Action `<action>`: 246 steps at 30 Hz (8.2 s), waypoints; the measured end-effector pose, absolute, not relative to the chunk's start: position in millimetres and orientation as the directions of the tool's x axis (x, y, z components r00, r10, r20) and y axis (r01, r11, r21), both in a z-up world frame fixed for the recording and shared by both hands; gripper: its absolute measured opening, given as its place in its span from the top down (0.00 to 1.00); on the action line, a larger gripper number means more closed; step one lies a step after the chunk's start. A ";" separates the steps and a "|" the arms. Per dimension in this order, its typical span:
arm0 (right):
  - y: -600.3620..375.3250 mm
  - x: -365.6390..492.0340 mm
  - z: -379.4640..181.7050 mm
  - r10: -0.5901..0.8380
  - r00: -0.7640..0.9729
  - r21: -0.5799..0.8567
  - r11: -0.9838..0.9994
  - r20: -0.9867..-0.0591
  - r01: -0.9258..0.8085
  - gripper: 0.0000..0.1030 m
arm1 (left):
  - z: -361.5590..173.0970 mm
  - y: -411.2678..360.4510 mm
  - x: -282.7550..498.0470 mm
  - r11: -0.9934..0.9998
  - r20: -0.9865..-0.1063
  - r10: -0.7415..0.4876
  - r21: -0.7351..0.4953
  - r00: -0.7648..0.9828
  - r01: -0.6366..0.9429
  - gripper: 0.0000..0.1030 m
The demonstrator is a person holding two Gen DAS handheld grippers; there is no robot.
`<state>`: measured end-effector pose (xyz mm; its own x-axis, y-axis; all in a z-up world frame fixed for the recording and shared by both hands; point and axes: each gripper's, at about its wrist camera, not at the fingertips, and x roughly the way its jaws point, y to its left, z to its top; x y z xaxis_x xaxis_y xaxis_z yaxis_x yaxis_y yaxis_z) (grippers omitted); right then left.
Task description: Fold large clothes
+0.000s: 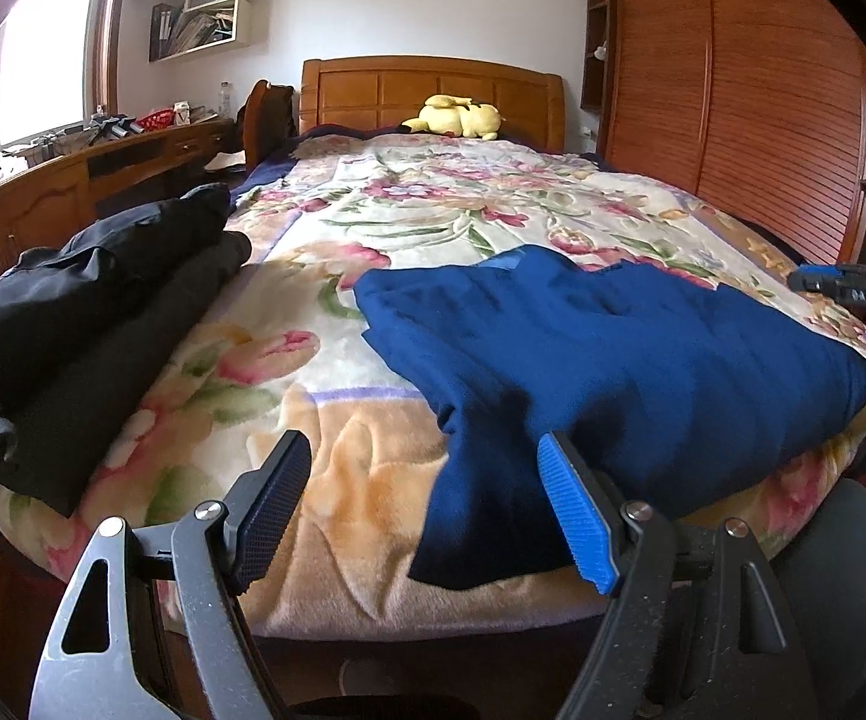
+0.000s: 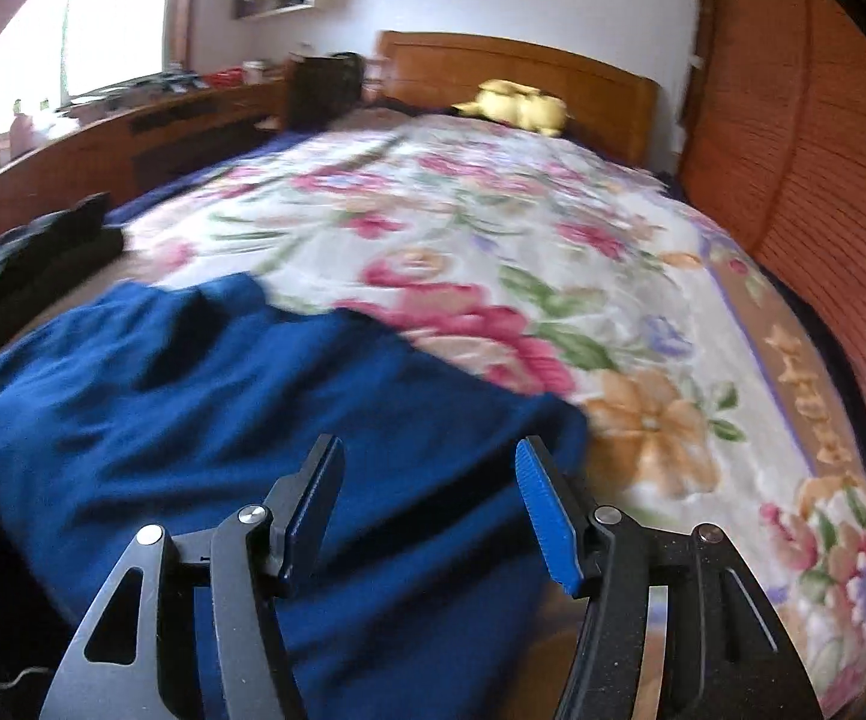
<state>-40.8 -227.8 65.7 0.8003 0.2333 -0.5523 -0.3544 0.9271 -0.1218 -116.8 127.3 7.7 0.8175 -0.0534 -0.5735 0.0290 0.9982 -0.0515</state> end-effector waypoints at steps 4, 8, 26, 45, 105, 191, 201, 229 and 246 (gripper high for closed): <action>-212.0 -64.5 43.9 0.275 0.771 -0.114 0.906 -0.574 -0.408 0.40 | 0.6 124.8 -115.9 0.997 -0.592 -0.071 -0.064 0.802 0.041 0.24; -205.3 -72.8 24.8 0.275 0.766 -0.129 0.898 -0.582 -0.421 0.40 | -5.9 122.0 -114.3 0.996 -0.606 -0.083 -0.072 0.791 0.049 0.24; -190.4 -80.1 -17.5 0.312 0.749 -0.122 0.879 -0.585 -0.461 0.40 | -4.9 124.8 -113.7 0.991 -0.560 -0.118 -0.115 0.820 0.065 0.54; -210.7 -89.9 1.2 0.338 0.769 -0.046 0.902 -0.543 -0.429 0.40 | 89.1 45.7 -84.4 0.965 -0.450 -0.229 0.009 0.863 0.261 0.96; -295.2 -116.9 19.0 0.224 0.749 0.021 0.962 -0.624 -0.271 0.80 | 66.3 -46.1 -23.4 0.876 -0.508 -0.444 -0.074 0.738 0.476 0.22; -656.2 -93.8 60.4 -0.201 0.862 -0.006 0.975 -0.466 0.223 0.80 | 113.2 -548.0 203.0 0.640 -0.554 -0.659 -0.057 0.509 0.766 0.95; -702.3 -91.8 38.1 -0.363 0.800 0.028 0.904 -0.477 0.427 0.19 | 97.3 -517.3 176.6 0.643 -0.566 -0.642 -0.028 0.518 0.766 0.74; -551.7 -51.5 20.3 -0.322 0.847 -0.045 0.941 -0.422 0.335 0.19 | 102.3 -211.4 20.3 0.781 -0.447 -0.546 0.033 0.708 0.623 0.18; -326.3 -37.7 55.8 0.034 0.934 -0.003 0.999 -0.355 -0.038 0.13 | 71.8 -99.7 19.6 0.934 -0.413 -0.308 0.037 0.857 0.354 0.18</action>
